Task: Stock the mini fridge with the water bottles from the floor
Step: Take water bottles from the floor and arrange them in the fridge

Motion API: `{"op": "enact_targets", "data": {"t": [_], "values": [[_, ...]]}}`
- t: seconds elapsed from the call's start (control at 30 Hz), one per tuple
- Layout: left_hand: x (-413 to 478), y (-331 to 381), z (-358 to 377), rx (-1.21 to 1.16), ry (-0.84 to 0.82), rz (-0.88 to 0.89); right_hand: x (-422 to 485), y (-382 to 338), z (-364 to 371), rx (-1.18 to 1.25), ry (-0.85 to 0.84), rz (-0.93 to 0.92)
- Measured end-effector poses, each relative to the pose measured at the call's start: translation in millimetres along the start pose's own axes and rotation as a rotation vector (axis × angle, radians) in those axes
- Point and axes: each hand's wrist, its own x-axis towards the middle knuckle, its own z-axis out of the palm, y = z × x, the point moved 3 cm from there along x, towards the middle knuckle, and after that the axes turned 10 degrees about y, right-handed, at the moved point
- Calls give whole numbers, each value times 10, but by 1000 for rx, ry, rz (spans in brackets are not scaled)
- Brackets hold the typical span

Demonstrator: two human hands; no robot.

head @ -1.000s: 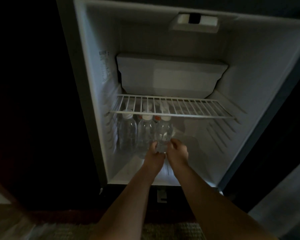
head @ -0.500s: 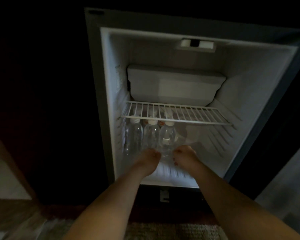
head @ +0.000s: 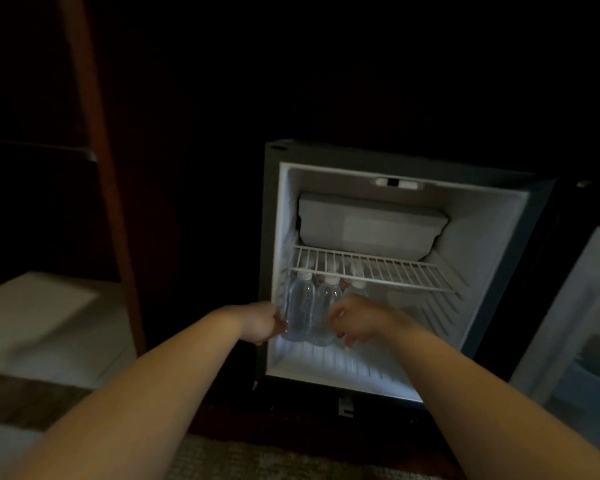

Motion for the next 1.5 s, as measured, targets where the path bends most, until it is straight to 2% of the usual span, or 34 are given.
{"op": "enact_targets", "data": {"t": [0.23, 0.37, 0.47, 0.73, 1.07, 1.17, 1.37, 1.5], "values": [[-810, -535, -431, 67, -4, -47, -429, -823, -35, -189, -99, -213], [-1261, -865, -644, 157, 6, -54, -679, -1395, 91, -187, -113, -347], [-1631, -1039, -799, 239, 69, -81, -856, -1824, 317, -182, -136, -403], [-2590, -1843, -802, 223, 108, -245, -1317, -2708, 1166, -249, -232, -560], [-3740, -3045, -168, 147, 42, -530, -1783, -3129, 2375, -248, -430, -666], [-3933, -3354, 46, 69, 32, -603, -1874, -3207, 2689, -270, -442, -690], [-3967, -3733, 333, -142, 48, -686, -1956, -3096, 3368, -114, -479, -640], [-3829, -3882, 382, -236, 60, -698, -1878, -3128, 3538, -95, -453, -681]]}}
